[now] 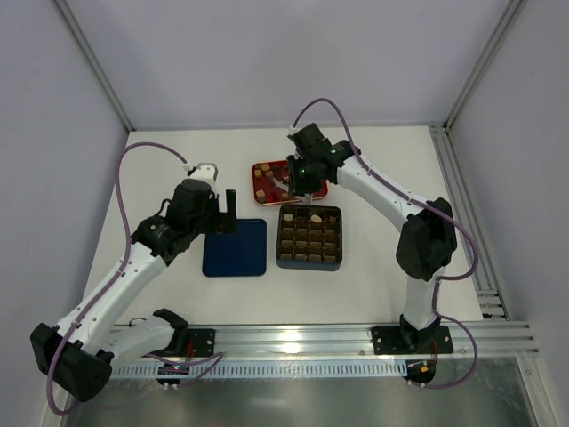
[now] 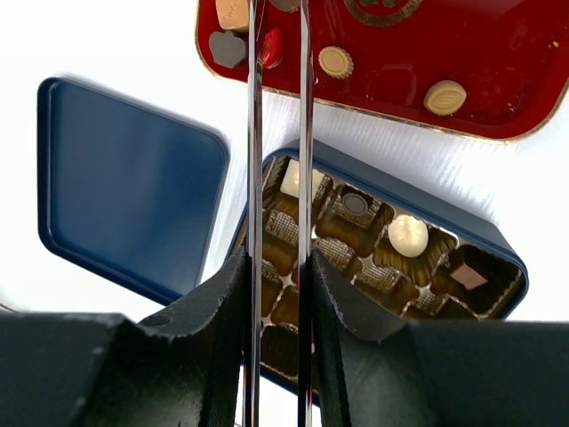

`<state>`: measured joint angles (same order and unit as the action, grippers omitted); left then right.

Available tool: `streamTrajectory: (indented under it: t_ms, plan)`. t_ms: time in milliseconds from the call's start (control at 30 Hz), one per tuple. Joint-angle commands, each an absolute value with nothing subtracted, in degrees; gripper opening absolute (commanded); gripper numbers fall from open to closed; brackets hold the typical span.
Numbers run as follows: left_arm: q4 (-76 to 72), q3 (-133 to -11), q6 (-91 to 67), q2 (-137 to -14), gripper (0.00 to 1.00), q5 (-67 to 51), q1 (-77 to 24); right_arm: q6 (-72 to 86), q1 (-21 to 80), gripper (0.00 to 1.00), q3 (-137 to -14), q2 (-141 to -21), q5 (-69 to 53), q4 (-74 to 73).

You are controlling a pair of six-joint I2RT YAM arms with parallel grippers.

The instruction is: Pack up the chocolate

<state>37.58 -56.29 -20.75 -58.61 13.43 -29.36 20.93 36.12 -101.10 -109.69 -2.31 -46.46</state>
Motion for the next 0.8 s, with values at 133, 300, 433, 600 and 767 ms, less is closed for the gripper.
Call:
streamTrajectory:
  t_ms: [133, 300, 433, 600, 767]
  plan:
    - [37.00, -57.13, -20.92, -58.45, 1.00, 13.45, -29.53, 21.09, 35.68, 0.23, -97.56, -101.96, -2.46, -43.07]
    - [37.09, -57.04, -21.01, -58.27, 1.00, 13.36, -29.53, 20.48, 35.60, 0.23, -92.12, -95.29, -2.02, -43.24]
    - [37.00, -57.13, -20.92, -58.27, 1.00, 13.45, -29.53, 20.65, 35.68, 0.23, -84.58, -89.31, -2.90, -42.89]
    - [37.00, -57.04, -21.00, -58.54, 1.00, 13.18, -29.53, 21.00, 35.68, 0.23, -78.06, -80.61, -3.60, -43.07]
    - [37.00, -57.13, -21.01, -58.89, 1.00, 13.36, -29.44, 21.71, 35.68, 0.23, -72.52, -74.98, -5.62, -43.50]
